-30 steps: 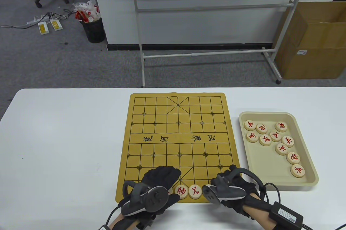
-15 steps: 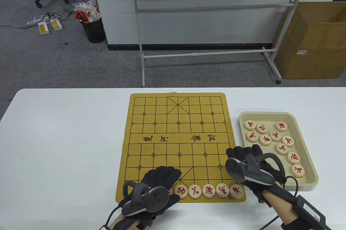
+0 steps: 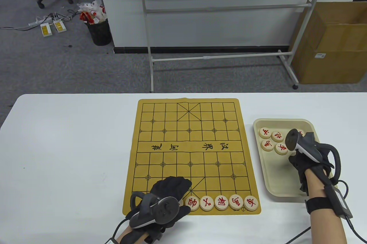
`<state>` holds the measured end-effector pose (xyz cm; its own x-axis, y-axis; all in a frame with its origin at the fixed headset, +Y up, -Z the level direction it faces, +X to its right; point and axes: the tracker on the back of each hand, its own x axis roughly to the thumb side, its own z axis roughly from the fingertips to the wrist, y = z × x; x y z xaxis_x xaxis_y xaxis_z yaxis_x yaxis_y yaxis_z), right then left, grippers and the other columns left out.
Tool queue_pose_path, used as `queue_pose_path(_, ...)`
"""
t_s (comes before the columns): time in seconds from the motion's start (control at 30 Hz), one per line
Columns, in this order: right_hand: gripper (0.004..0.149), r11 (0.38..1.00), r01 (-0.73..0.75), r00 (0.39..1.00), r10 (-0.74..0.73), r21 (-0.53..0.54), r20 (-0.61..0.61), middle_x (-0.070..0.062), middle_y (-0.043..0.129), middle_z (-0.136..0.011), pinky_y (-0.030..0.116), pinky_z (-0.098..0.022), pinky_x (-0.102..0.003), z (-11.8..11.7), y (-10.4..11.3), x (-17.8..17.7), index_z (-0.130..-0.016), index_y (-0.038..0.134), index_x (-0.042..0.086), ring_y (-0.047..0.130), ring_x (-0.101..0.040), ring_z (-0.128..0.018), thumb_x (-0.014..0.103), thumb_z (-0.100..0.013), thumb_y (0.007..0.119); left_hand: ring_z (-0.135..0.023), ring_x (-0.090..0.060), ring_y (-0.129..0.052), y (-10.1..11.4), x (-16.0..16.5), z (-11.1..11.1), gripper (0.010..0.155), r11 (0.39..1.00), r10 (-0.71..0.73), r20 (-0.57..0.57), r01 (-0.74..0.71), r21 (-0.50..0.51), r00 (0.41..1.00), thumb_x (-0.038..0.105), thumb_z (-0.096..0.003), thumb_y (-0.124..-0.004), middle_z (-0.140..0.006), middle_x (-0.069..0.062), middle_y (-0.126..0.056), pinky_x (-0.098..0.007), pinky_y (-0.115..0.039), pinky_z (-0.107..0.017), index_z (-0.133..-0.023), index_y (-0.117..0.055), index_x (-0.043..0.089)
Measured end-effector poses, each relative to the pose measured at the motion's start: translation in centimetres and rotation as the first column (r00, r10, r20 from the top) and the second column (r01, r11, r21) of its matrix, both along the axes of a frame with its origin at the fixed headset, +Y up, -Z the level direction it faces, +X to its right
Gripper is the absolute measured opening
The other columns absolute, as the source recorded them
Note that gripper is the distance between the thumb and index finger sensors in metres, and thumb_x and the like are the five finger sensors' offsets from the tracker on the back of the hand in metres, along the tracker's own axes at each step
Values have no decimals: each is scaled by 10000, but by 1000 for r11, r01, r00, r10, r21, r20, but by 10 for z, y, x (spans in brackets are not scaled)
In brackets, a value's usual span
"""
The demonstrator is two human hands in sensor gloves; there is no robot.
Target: Set up Chinese chess pieces
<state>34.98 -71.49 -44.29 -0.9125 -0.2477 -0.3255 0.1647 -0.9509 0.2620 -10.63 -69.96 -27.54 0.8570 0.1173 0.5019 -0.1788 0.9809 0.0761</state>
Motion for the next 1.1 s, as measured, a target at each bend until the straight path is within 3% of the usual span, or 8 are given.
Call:
queue_pose_path(0.2,742,994,-40,998,45,-99,51,-67,717,-1107,497,-776,-644,-13,-23,6,-1083,610,227,748,-341,-1017,493,-428,836,-1053,-276,-688,-2,-2,-4,812,1000,-4,-9,4,-13,1000,609,-356,-706,-1129,-12,-629,-564,-655,-746,-1074,-516,283)
queue_pose_path(0.4,657,996,-66,997,68,-65,28,-32,854,-991,542,-768,-625,-15,-26,6,-1004,723,250,854,-294,-940,496,-410,860,-1052,-277,-688,-3,-1,-5,810,1000,-18,-8,17,-22,1000,607,-356,-707,-1128,-12,-630,-564,-655,-745,-1073,-518,283)
queue_pose_path(0.8,712,993,-104,995,103,-58,-12,-58,894,-971,564,-758,-622,-12,-32,-1,-1019,705,234,909,-302,-882,485,-383,905,-1053,-276,-688,-4,0,-5,808,1000,-18,-8,18,-22,1000,606,-356,-707,-1129,-13,-630,-563,-654,-747,-1073,-519,285)
queue_pose_path(0.87,717,993,-108,994,107,-46,-11,-62,881,-977,554,-761,-630,-10,-26,-2,-1022,699,240,898,-301,-881,494,-383,905,-1053,-277,-687,-4,0,-5,808,1000,-16,-9,16,-22,1000,607,-355,-707,-1129,-12,-629,-564,-655,-745,-1073,-519,285)
queue_pose_path(0.97,731,996,-48,998,50,71,-24,-69,861,-991,555,-755,-635,-7,-1,-13,-1037,679,232,889,-306,-885,499,-392,895,-1054,-277,-685,-3,-1,-5,810,1000,-10,-9,10,-19,1000,608,-356,-707,-1130,-13,-628,-564,-653,-748,-1074,-517,284)
queue_pose_path(1.1,731,980,97,980,-64,171,-189,-78,857,-994,548,-754,-641,0,40,-62,-1045,675,220,880,-315,-888,499,-402,887,-1057,-279,-680,-4,0,-6,814,1000,-8,-9,7,-27,1000,608,-356,-706,-1133,-13,-622,-565,-651,-748,-1076,-512,283)
